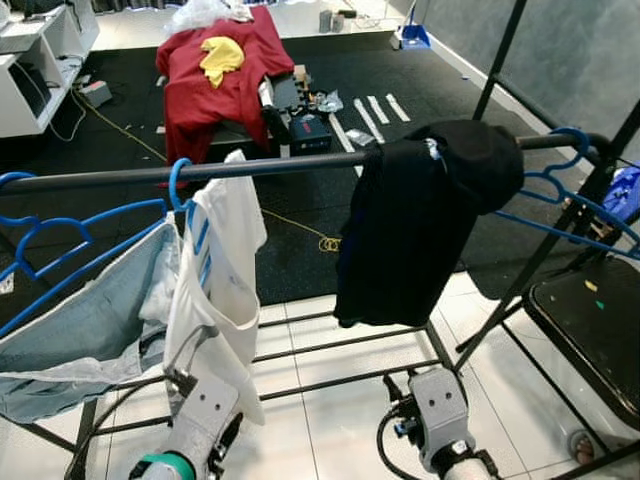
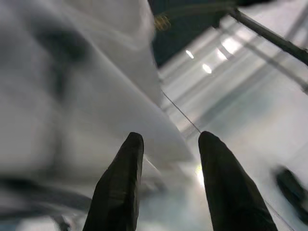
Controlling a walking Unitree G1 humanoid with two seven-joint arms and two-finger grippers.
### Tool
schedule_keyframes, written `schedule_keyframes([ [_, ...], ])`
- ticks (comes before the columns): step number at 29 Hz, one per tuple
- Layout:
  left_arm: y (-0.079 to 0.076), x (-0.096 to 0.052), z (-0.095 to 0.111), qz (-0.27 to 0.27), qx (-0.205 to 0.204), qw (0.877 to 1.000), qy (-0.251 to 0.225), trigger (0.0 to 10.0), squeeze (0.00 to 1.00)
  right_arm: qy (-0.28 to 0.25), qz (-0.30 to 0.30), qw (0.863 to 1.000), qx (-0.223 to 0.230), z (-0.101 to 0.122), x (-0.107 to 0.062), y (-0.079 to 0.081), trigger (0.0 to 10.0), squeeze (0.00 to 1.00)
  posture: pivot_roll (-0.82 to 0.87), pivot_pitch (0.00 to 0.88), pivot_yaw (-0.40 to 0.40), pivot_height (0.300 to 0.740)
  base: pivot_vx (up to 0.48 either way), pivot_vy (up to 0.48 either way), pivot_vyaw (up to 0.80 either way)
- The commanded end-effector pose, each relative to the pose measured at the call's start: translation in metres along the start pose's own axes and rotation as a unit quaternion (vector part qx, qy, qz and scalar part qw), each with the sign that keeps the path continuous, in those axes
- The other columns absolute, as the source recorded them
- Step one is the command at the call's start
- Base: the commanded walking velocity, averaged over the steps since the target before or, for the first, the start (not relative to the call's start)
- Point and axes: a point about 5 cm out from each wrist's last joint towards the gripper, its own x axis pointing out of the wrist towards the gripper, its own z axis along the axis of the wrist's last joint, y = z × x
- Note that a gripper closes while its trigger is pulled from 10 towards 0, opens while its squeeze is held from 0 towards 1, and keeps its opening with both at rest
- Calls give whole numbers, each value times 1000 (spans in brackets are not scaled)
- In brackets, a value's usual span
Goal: Hang hanger
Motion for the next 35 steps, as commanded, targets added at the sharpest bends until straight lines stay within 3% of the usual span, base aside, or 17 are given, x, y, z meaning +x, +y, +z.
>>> schedule_keyframes([
  [1, -1, -18, 6, -22, -7, 999, -23, 10000, 0, -7, -14, 1000, -9, -3, -1, -4, 10000, 0, -176, 118, 83, 740, 0, 0, 0],
  [8, -8, -26, 13, -65, -25, 997, -38, 10000, 0, -17, -18, 1000, -13, -2, 1, -5, 10000, 0, -153, 126, 73, 740, 0, 0, 0],
  [9, -13, -18, 14, -51, -15, 998, -42, 10000, 0, -25, -16, 999, -18, 1, 6, -6, 10000, 0, -147, 134, 61, 740, 0, 0, 0],
  [10, -13, -18, 14, -51, -15, 998, -42, 10000, 0, -25, -16, 999, -18, 1, 6, -6, 10000, 0, -147, 134, 61, 740, 0, 0, 0],
  [13, -30, 10, 19, -18, -16, 999, -49, 10000, 0, -43, -16, 999, -24, 10, 19, -10, 10000, 0, -147, 145, 53, 740, 0, 0, 0],
  [18, -41, 21, 23, -13, -13, 998, -52, 10000, 0, -49, -17, 998, -30, 13, 24, -14, 10000, 0, -144, 158, 50, 740, 0, 0, 0],
  [19, -42, 28, 23, 11, 1, 999, -46, 10000, 0, -51, -20, 998, -34, 14, 26, -16, 10000, 0, -147, 162, 49, 740, 0, 0, 0],
  [22, -30, 39, 14, 117, 50, 992, 5, 10000, 0, -63, -32, 997, -37, 20, 30, -23, 10000, 0, -151, 174, 50, 740, 0, 0, 0],
  [24, -30, 39, 14, 117, 50, 992, 5, 10000, 0, -63, -32, 997, -37, 20, 30, -23, 10000, 0, -151, 174, 50, 740, 0, 0, 0],
  [27, -22, 38, 7, 160, 60, 985, 30, 10000, 0, -67, -35, 996, -37, 21, 30, -24, 10000, 0, -147, 183, 49, 740, 0, 0, 0],
  [29, -10, 33, 0, 213, 75, 973, 58, 10000, 0, -74, -35, 996, -38, 22, 30, -23, 10000, 0, -152, 191, 54, 740, 0, 0, 0],
  [34, -3, 27, -6, 231, 64, 968, 79, 10000, 0, -78, -36, 996, -39, 23, 29, -24, 10000, 0, -156, 193, 54, 740, 0, 0, 0],
  [35, -5, 25, -9, 221, 38, 970, 89, 10000, 0, -79, -37, 995, -39, 23, 29, -24, 10000, 0, -149, 196, 51, 740, 0, 0, 0],
])
